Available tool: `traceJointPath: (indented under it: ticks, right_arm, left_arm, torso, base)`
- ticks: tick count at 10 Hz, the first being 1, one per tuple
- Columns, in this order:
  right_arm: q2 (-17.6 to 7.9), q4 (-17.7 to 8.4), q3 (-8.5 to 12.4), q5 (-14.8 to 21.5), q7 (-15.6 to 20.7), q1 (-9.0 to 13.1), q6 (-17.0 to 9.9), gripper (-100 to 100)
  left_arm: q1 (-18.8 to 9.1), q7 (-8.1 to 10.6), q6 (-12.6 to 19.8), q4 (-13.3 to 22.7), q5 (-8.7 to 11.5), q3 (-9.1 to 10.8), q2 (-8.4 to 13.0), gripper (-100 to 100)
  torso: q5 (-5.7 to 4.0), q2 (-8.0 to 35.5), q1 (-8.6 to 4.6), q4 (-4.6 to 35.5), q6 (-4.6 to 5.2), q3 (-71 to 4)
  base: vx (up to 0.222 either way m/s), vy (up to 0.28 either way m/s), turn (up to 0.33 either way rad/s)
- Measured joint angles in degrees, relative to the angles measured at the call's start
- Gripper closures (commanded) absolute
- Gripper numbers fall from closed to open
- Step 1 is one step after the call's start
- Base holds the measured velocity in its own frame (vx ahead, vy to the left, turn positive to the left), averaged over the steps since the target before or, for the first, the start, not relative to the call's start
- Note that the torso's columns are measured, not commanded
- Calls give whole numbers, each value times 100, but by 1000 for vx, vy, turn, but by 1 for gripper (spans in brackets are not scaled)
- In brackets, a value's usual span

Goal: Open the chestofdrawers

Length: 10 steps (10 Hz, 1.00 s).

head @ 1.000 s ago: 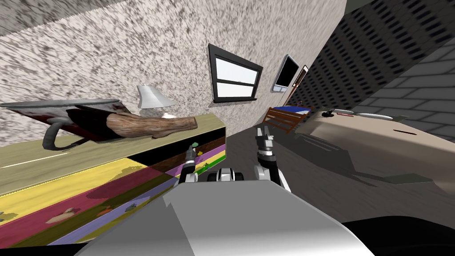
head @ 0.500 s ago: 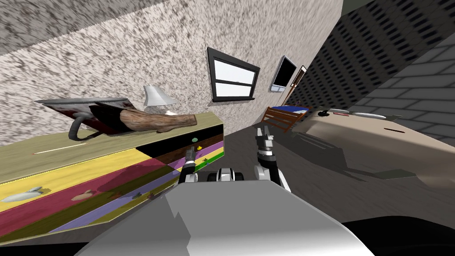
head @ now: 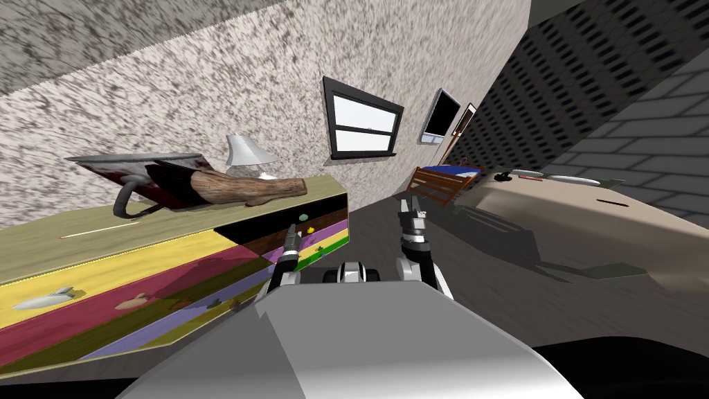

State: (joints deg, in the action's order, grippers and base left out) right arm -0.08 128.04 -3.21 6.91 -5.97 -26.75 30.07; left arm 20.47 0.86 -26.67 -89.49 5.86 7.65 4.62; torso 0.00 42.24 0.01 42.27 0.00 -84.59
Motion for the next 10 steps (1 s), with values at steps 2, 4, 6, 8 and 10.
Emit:
traceJointPath:
  ticks: [2, 4, 6, 8, 10]
  right_arm:
    - [0, 0, 0, 0, 0, 0, 0, 0]
    - [0, 0, 0, 0, 0, 0, 0, 0]
    - [-1, 0, 1, 0, 0, -2, 0, 0]
    - [0, 0, 0, 0, 0, -1, 0, 0]
    - [0, 0, 0, 0, 0, 1, 0, 0]
  left_arm:
    - [13, 5, 26, -19, 3, -1, 231, -100]
    - [-5, 9, 86, 4, 9, 3, 441, -100]
    - [-54, 12, 213, -31, 31, 29, 492, -100]
    - [-71, 22, 275, -136, 55, 58, 267, -100]
    - [-70, 30, 274, -156, 64, 65, 42, -100]
  torso:
    - [-1, 12, -4, 3, 0, 8]
    - [1, -6, 4, -1, 0, -3]
    - [3, -25, 8, -8, 0, -16]
    - [-1, 18, -6, 4, -1, 10]
    - [-4, 41, -16, 12, 0, 26]
  base:
    - [19, 11, -1]
    - [97, 41, -7]
    - [164, 69, -10]
    - [72, 42, -2]
    - [-5, 0, 0]
